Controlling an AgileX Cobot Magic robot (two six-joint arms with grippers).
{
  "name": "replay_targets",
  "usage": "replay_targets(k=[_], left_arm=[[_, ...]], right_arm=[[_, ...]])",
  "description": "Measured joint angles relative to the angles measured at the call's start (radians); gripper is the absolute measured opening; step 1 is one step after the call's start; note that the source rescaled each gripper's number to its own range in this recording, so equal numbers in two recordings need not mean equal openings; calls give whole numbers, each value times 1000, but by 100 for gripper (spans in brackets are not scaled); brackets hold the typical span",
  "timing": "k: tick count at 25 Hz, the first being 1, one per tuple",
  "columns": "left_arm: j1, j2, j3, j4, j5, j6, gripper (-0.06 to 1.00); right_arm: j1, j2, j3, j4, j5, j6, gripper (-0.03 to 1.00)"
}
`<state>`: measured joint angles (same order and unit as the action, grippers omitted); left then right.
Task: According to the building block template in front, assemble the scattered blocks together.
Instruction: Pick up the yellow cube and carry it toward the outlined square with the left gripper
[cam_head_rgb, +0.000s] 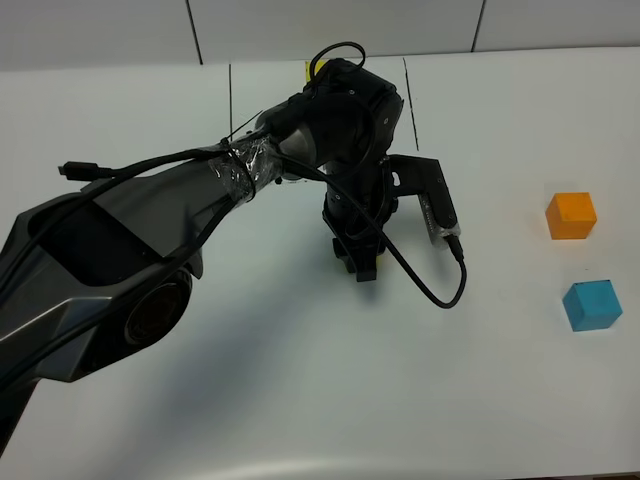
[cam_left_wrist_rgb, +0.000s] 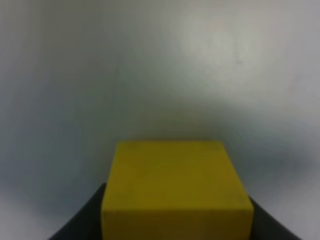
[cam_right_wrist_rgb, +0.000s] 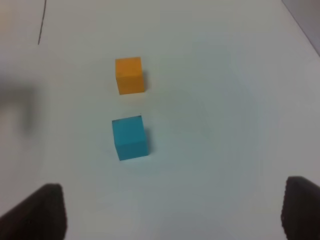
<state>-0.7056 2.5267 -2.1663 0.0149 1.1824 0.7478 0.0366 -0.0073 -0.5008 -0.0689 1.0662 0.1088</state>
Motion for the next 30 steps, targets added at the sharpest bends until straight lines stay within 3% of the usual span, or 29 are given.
replay_targets(k=[17, 20, 22, 26, 30], left_arm=[[0, 0, 0, 0, -20, 35, 3], [0, 0, 0, 0, -19, 36, 21], [0, 0, 0, 0, -12, 36, 43], [0, 0, -8, 0, 7, 36, 73], [0, -20, -16, -3, 7, 28, 84]], right_arm=[[0, 0, 0, 0, 0, 0, 75], [0, 0, 0, 0, 0, 0, 75], [0, 0, 0, 0, 0, 0, 75], [0, 0, 0, 0, 0, 0, 75], [0, 0, 0, 0, 0, 0, 75]])
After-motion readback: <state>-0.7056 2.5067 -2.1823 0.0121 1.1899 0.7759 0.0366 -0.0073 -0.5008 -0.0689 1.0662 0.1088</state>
